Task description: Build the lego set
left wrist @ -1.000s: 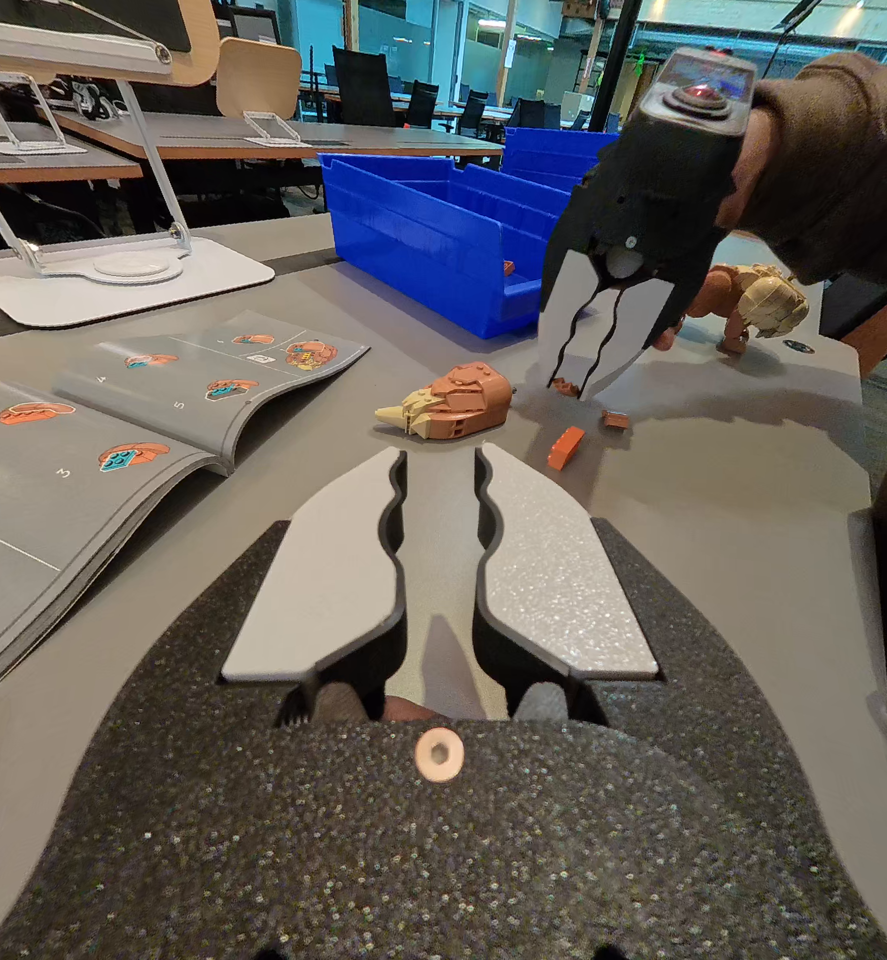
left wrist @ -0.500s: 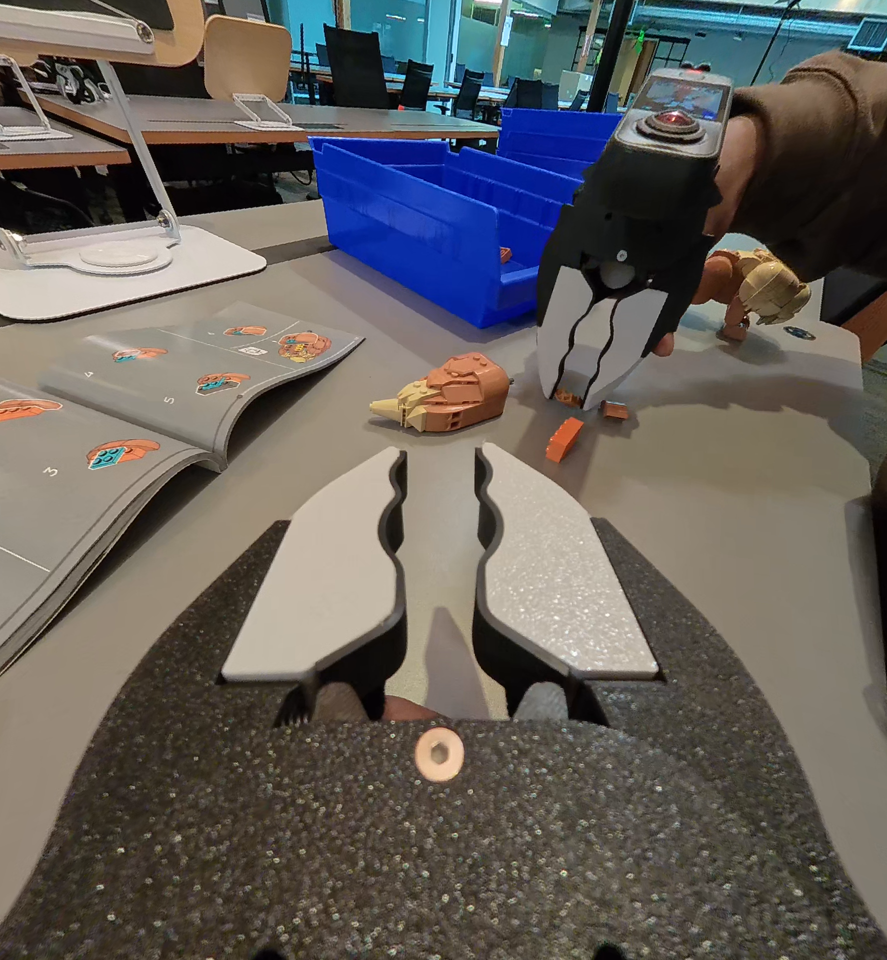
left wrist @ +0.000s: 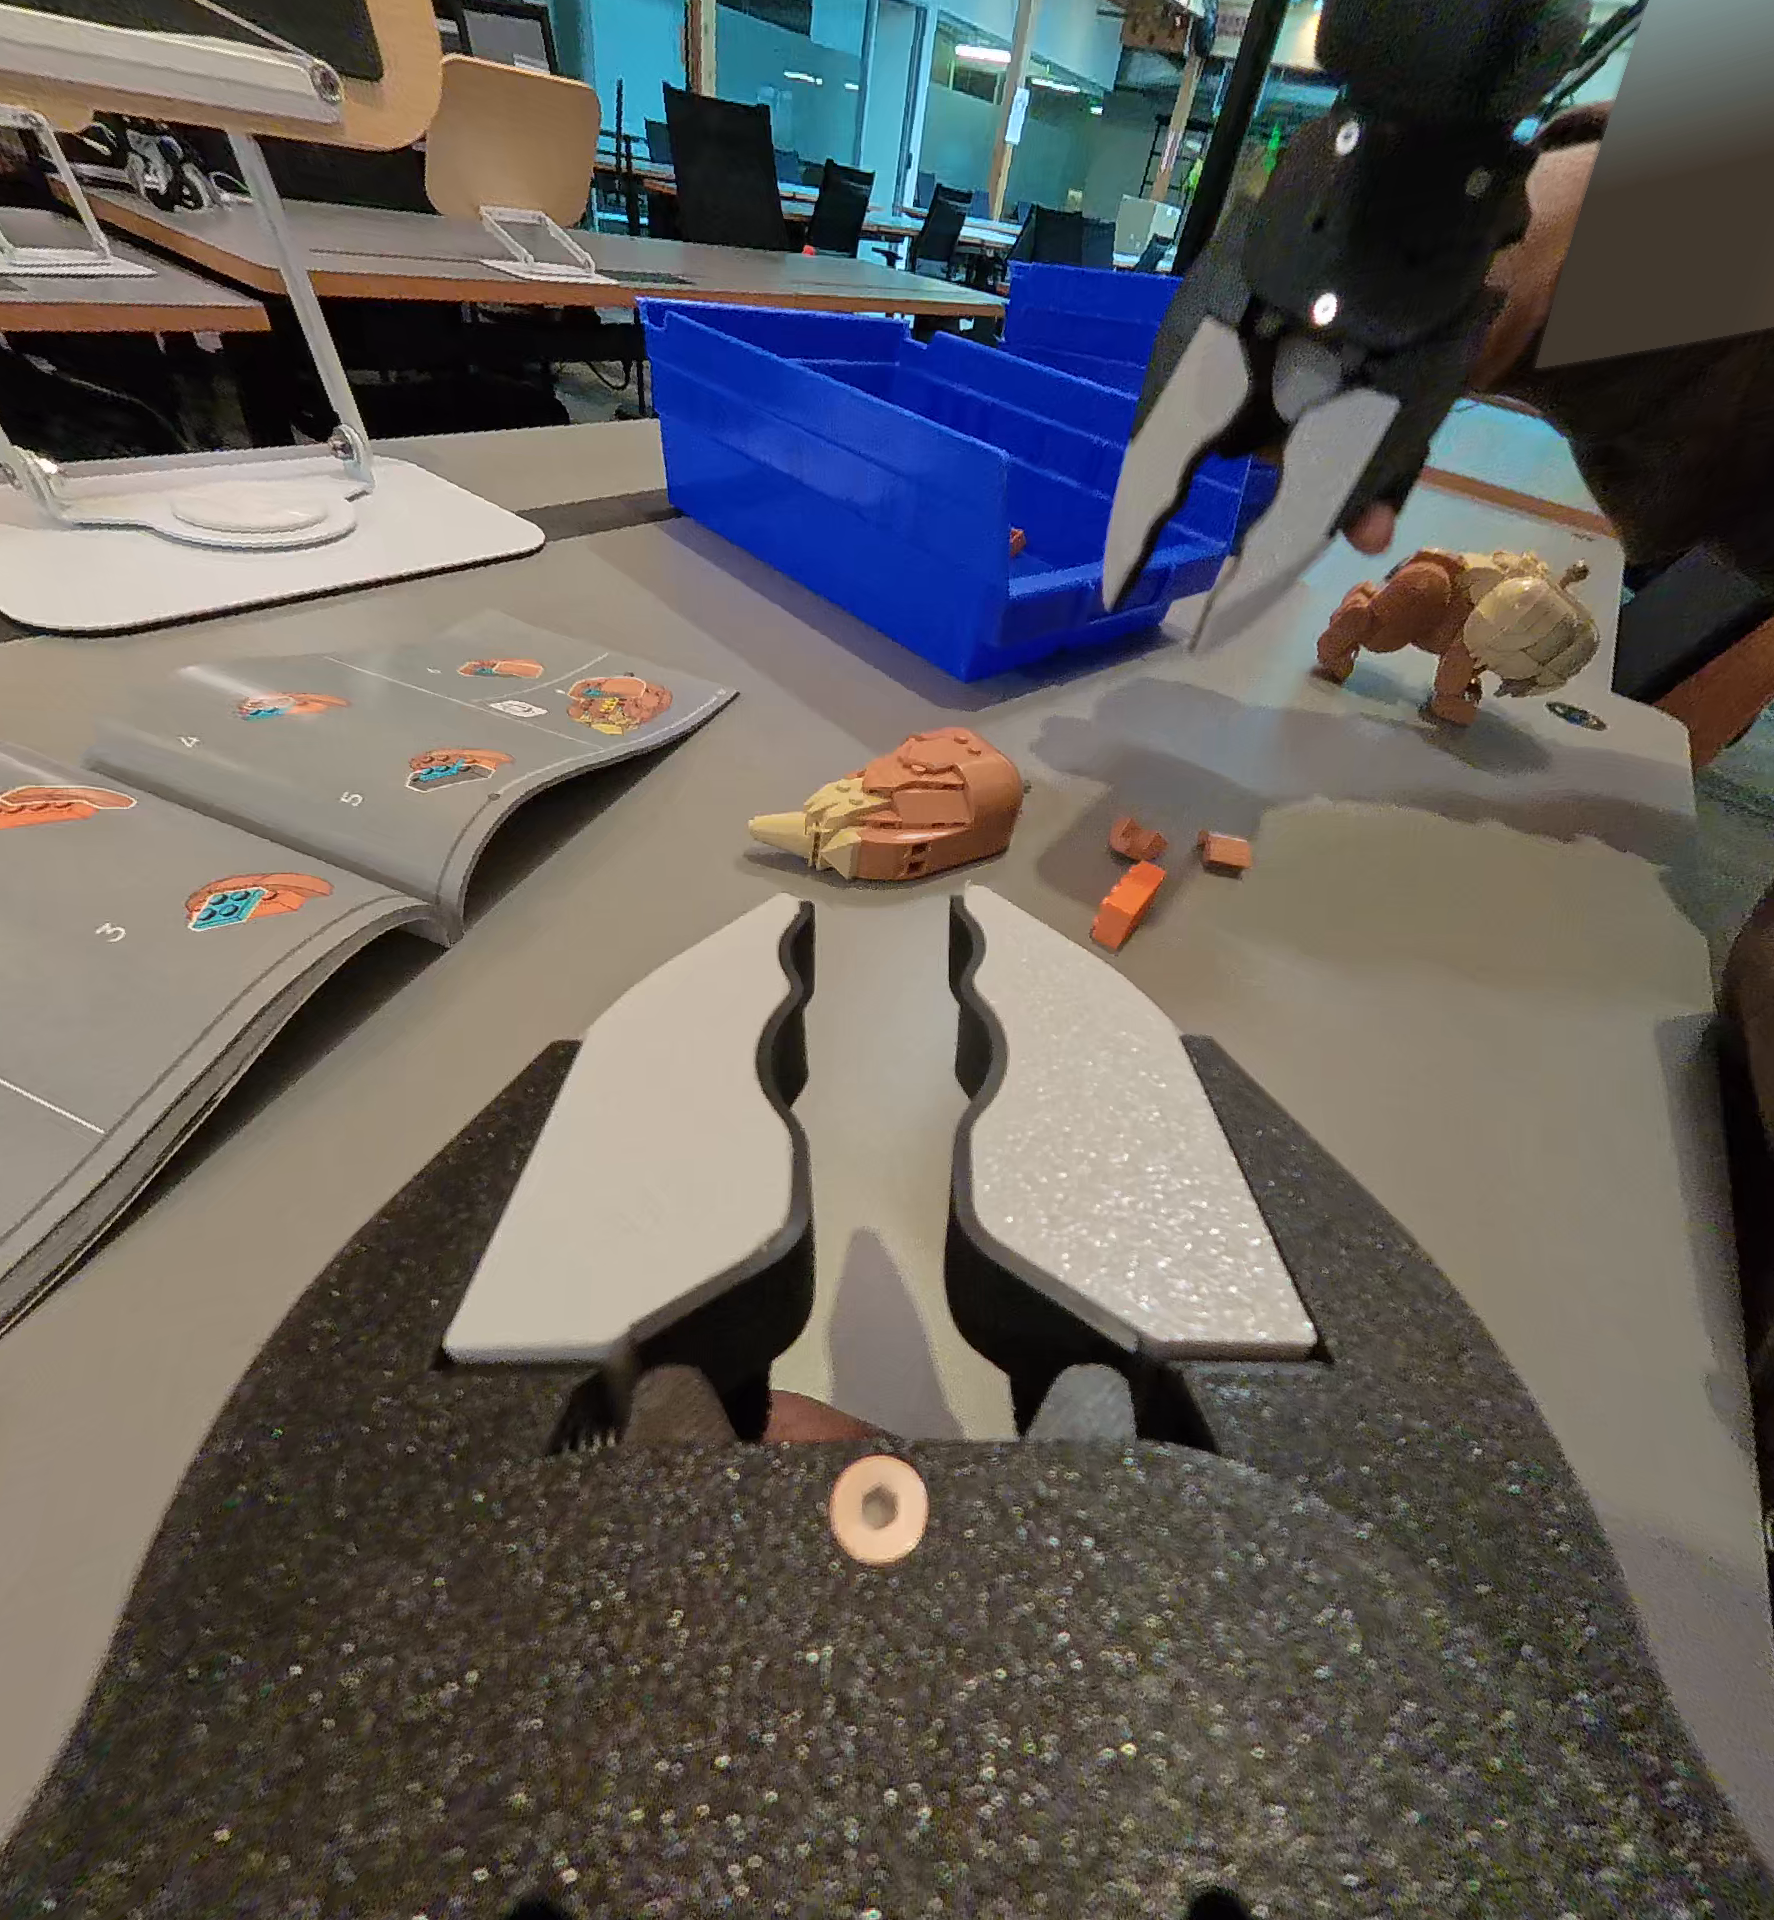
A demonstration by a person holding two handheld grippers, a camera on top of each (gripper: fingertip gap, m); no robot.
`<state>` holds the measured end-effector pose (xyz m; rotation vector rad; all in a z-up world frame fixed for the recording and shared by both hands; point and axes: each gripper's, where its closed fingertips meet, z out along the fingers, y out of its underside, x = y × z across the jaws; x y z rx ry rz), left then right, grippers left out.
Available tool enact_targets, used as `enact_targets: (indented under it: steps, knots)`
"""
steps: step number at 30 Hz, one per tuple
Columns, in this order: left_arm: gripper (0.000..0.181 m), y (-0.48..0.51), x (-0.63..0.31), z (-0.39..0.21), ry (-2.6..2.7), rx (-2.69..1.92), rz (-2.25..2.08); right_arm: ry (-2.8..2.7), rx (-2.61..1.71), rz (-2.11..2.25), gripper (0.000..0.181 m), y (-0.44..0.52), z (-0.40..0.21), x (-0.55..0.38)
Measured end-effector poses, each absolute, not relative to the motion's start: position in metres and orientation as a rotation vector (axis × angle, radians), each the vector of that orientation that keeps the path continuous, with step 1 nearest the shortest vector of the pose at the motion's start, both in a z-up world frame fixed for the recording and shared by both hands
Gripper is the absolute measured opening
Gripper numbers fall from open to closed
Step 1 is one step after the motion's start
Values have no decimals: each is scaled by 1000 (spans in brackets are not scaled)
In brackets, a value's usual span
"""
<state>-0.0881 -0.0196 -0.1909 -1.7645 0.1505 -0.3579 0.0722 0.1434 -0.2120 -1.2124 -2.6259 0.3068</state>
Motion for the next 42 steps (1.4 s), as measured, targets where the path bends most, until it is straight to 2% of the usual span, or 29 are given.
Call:
enact_targets:
  steps: [4, 7, 10, 13, 18, 25, 32, 42]
  knots:
    - [24, -18, -90, -190, 138, -1756, -366, -2416, -1304, 151, 33, 243, -178, 66]
    - [24, -15, -91, -190, 145, -1754, -353, -2267, -1424, -63, 30, 343, -177, 57]
    - [24, -15, -93, -188, 140, -1739, -349, -2330, -1279, -331, 28, 423, -195, 51]
    - [24, -15, -99, -185, 109, -1716, -356, -2468, -1250, -323, 28, 457, -223, 45]
    - [24, -14, -108, -182, 63, -1695, -348, -2295, -1866, -27, 26, 464, -248, 30]
    - [24, -12, -106, -185, 95, -1721, -328, -1653, -2237, 178, 27, 471, -227, 9]
    - [24, -17, -92, -190, 202, -1756, -243, -1419, -2397, 65, 34, 483, -247, 17]
    - [24, -24, -91, -182, 166, -1719, -297, -1279, -2421, 47, 30, 488, -262, 7]
